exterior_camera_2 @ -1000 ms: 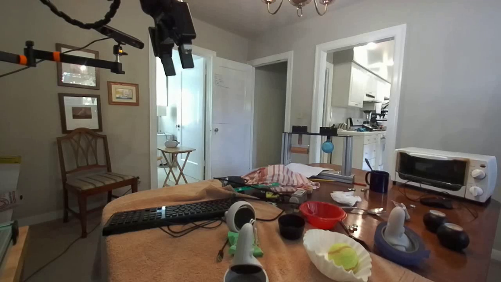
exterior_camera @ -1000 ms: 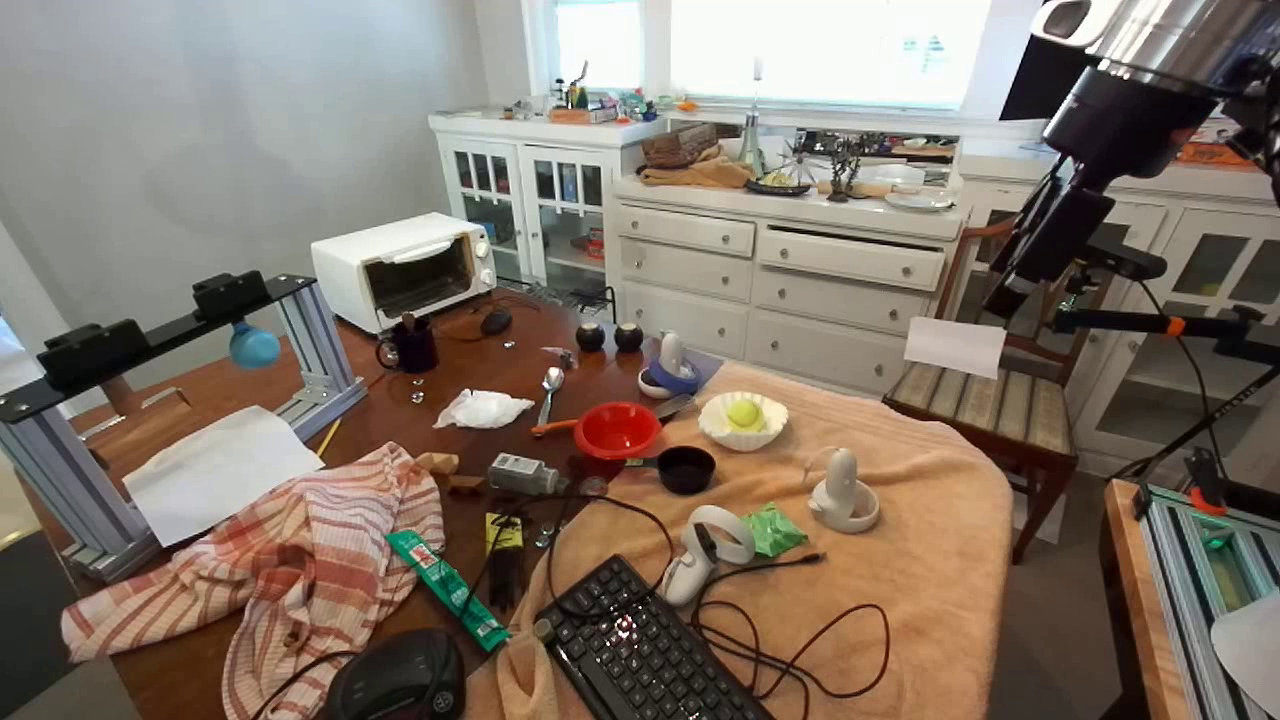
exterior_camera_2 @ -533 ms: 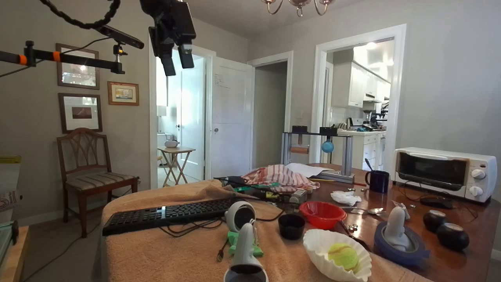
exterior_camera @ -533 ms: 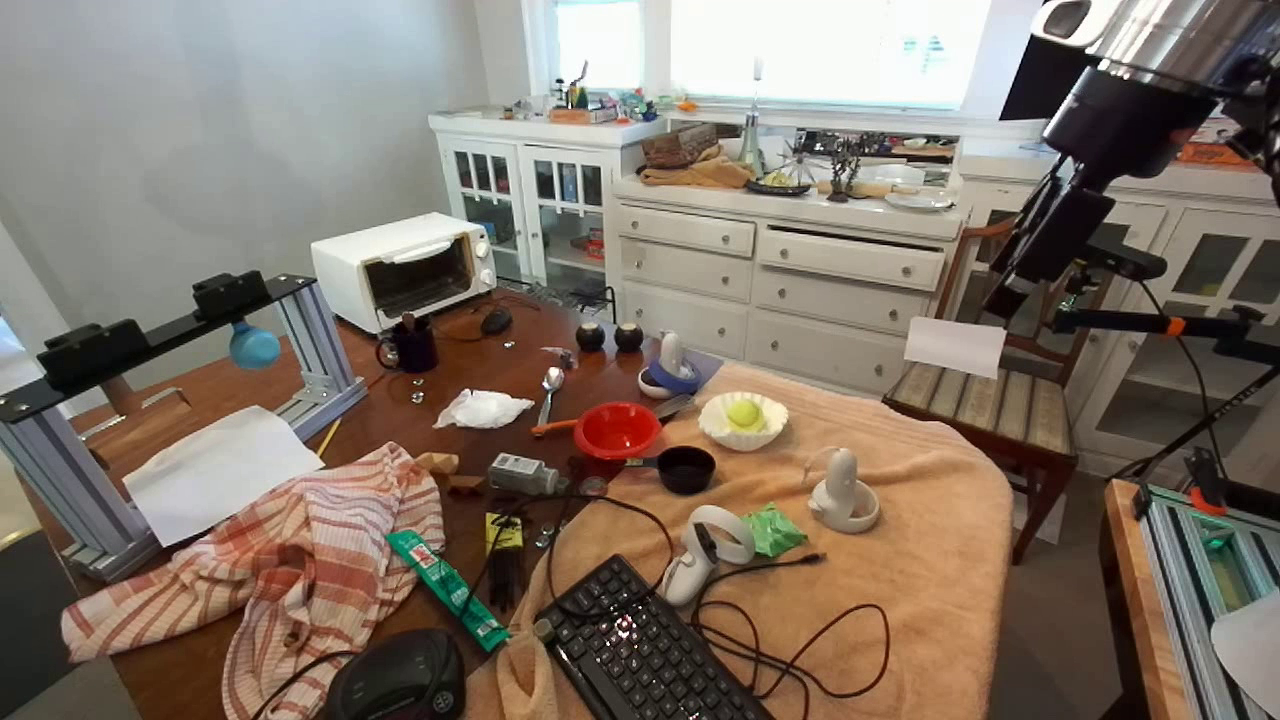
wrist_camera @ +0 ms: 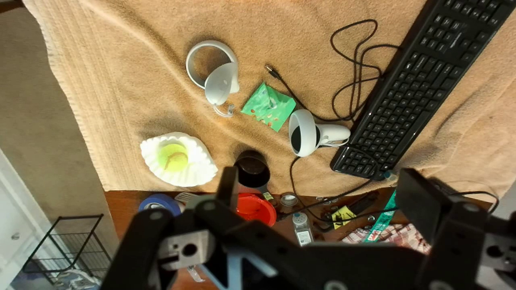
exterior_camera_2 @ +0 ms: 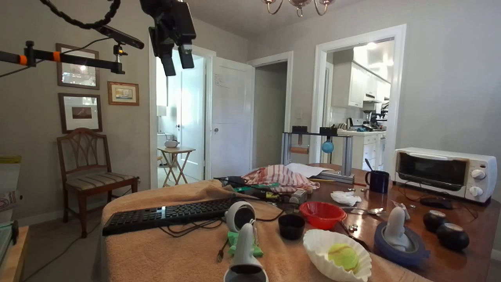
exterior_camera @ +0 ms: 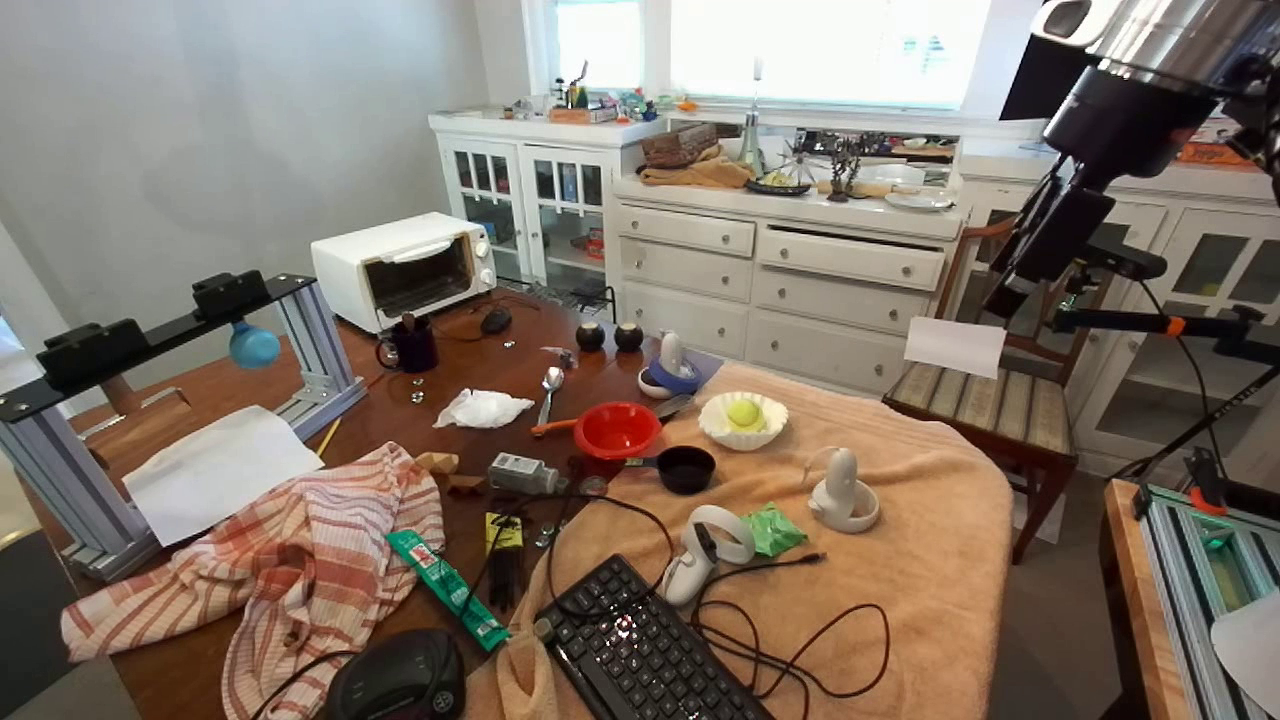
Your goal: Put the green packet in the white bowl.
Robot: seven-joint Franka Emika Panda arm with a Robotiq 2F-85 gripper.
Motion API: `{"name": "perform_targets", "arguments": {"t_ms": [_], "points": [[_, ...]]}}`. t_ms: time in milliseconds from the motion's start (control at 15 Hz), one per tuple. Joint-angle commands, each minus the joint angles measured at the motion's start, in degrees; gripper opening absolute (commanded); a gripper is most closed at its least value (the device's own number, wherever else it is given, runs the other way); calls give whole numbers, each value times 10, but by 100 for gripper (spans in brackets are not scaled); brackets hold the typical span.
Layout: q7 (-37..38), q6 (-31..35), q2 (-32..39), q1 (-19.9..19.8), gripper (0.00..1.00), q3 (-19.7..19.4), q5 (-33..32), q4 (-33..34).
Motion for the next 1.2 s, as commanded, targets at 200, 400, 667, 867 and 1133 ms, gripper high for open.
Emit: {"name": "perform_targets", "arguments": {"t_ms": [200, 400, 667, 867, 1133], "points": [[-57, -3, 25, -5, 100, -22, -28, 4], [-127, 12, 63, -7, 100, -62, -51, 3], [-238, 6, 132, -7, 100, -127, -57, 2], [-242, 17, 195, -29, 100, -130, -86, 0], [-166, 87, 284, -65, 100, -89, -170, -1]]}}
